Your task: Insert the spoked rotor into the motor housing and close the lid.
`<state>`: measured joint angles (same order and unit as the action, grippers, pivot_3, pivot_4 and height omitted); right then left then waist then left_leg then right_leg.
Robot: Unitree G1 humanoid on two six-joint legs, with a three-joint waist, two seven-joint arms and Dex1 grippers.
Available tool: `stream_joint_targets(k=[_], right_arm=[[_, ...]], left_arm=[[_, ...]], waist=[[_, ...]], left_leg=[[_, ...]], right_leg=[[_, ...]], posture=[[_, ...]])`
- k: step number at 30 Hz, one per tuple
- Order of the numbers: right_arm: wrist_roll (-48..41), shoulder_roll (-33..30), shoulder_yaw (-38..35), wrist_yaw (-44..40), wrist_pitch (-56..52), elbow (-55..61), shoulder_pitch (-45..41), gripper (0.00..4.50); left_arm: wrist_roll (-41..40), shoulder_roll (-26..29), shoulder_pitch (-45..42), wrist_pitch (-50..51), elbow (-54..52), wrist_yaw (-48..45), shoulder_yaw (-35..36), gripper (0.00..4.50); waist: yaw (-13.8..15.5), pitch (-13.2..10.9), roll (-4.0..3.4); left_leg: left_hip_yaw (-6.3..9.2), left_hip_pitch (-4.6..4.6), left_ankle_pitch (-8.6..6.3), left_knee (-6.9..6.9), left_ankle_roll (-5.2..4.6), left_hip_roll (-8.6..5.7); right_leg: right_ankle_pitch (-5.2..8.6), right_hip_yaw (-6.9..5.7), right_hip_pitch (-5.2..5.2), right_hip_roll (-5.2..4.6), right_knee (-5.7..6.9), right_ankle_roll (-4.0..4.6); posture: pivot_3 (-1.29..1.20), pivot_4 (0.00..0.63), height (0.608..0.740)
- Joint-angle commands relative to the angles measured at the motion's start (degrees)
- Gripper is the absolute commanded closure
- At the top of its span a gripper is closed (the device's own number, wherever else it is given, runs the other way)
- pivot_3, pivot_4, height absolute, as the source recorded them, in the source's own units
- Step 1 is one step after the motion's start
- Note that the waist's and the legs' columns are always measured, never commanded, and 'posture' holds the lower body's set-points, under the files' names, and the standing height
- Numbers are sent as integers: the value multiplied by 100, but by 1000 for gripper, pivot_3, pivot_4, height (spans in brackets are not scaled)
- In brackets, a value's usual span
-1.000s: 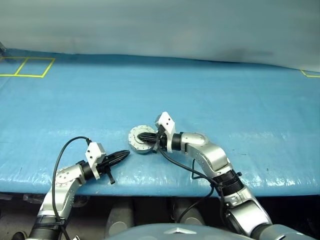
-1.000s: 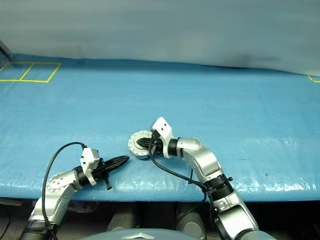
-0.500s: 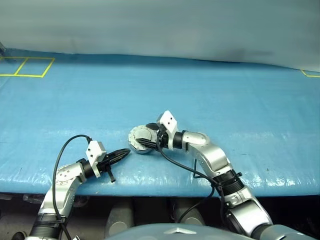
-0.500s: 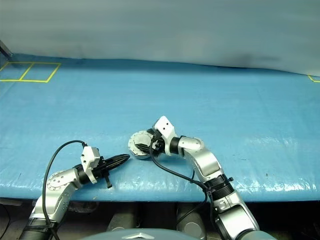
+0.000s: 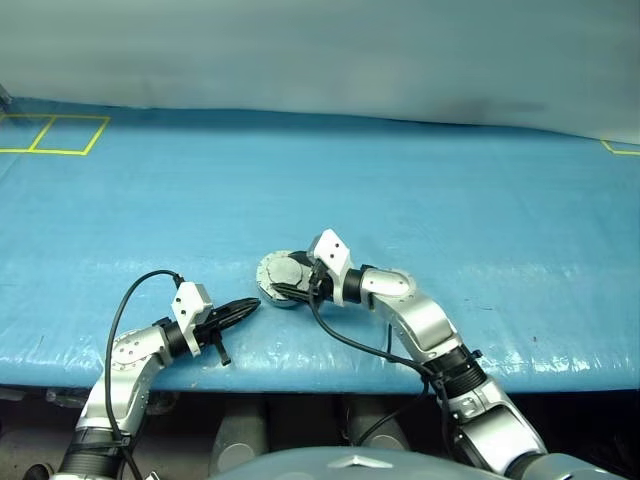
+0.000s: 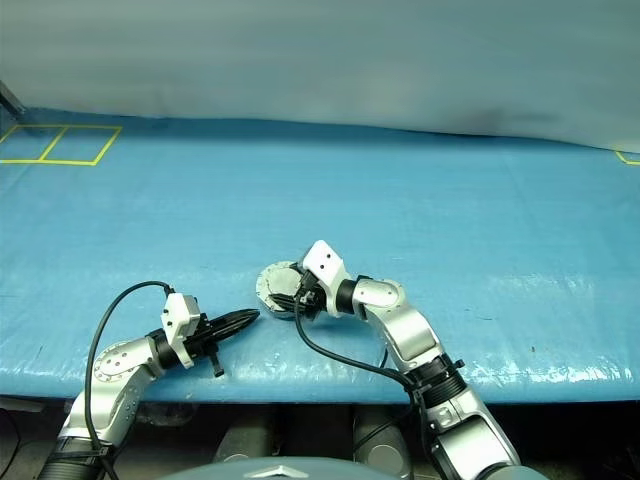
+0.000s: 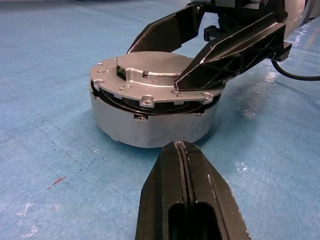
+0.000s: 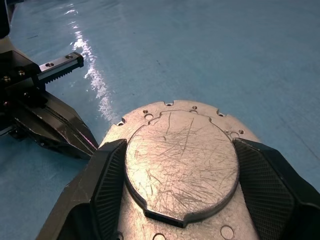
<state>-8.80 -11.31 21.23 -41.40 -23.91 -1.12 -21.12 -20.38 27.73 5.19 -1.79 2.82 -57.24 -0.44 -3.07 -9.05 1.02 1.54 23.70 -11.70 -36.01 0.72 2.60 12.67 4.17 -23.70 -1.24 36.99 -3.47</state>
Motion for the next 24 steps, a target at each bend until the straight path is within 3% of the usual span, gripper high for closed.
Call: stream_joint_targets(k=[1,24], right_arm=[[40,20,48,0,-33,40,5,1468],[626,160,562,286,-392,-14,106,1468]], left_arm=[[-8,43,-10,-79,-130,23,89,4500],[3,62,72,-30,-180,135,84,4500]], waist=[[-1,0,0],[-64,4,0]], left_leg=[[0,-1,0,0,0,0],[0,-11,0,1,0,3]], right_leg=[[0,0,0,0,0,0],[1,1,4,1,4,2]], posture=[[0,150,740],[0,150,740]])
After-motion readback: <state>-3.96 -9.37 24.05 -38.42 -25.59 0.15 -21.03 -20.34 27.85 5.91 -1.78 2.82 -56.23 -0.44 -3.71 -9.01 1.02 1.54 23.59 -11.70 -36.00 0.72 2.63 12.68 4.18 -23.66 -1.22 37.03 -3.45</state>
